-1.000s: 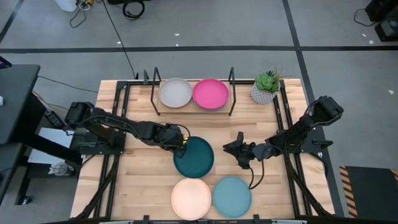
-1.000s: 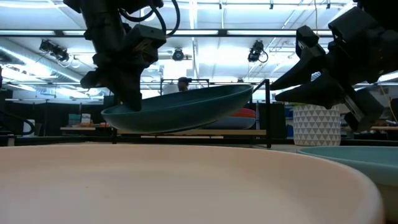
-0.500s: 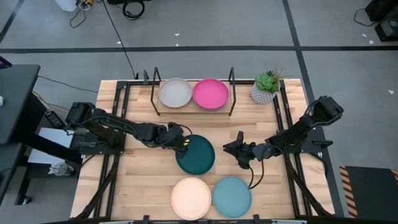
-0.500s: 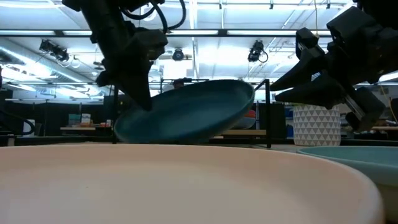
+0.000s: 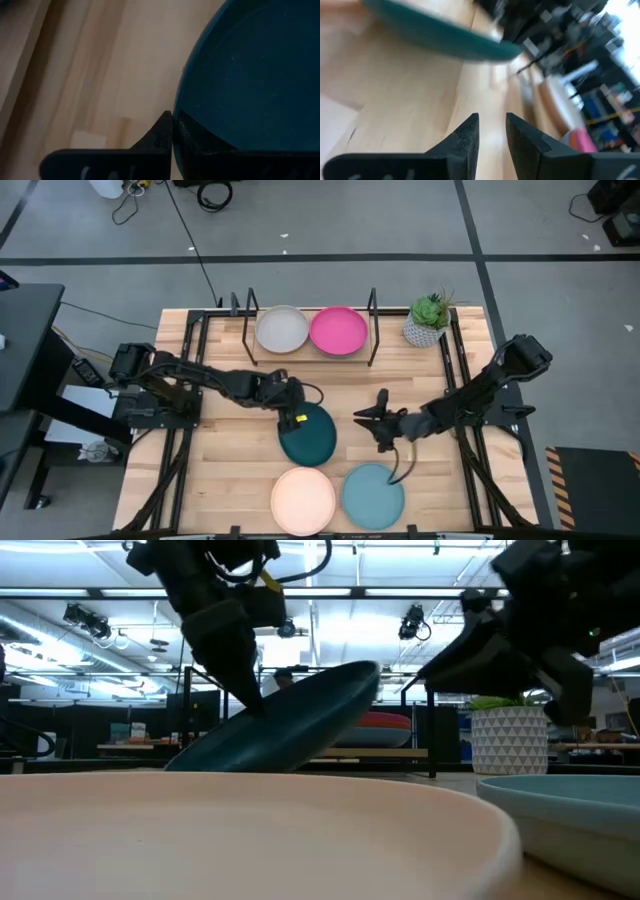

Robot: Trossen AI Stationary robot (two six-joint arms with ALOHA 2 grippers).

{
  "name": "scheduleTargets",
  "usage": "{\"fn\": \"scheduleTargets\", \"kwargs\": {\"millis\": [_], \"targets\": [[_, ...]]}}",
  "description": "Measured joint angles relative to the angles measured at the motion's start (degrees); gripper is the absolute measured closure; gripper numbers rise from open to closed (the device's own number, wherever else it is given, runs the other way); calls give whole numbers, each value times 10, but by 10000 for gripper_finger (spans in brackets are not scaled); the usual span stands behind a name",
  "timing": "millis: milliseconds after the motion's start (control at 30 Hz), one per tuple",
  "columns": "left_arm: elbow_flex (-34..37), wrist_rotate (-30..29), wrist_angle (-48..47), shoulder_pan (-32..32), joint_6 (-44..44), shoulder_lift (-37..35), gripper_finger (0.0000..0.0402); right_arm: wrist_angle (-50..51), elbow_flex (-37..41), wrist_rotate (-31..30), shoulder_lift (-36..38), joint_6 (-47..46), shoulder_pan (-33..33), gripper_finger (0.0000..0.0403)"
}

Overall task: Place and stack plates onto a shelf
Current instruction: Stack the dark green plate on top of the pink plate on the shelf

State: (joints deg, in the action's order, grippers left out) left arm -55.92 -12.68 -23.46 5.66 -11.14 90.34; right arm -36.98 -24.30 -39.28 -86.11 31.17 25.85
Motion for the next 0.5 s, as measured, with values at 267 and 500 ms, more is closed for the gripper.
{"fn": "scheduleTargets", "kwargs": {"millis": [267,500], "targets": [[0,43,-47,-6,38,0,386,321,-178,2,0,-33,-9,300],[1,43,-70,3,15,0,386,381,-214,24,0,61,-9,298]]}}
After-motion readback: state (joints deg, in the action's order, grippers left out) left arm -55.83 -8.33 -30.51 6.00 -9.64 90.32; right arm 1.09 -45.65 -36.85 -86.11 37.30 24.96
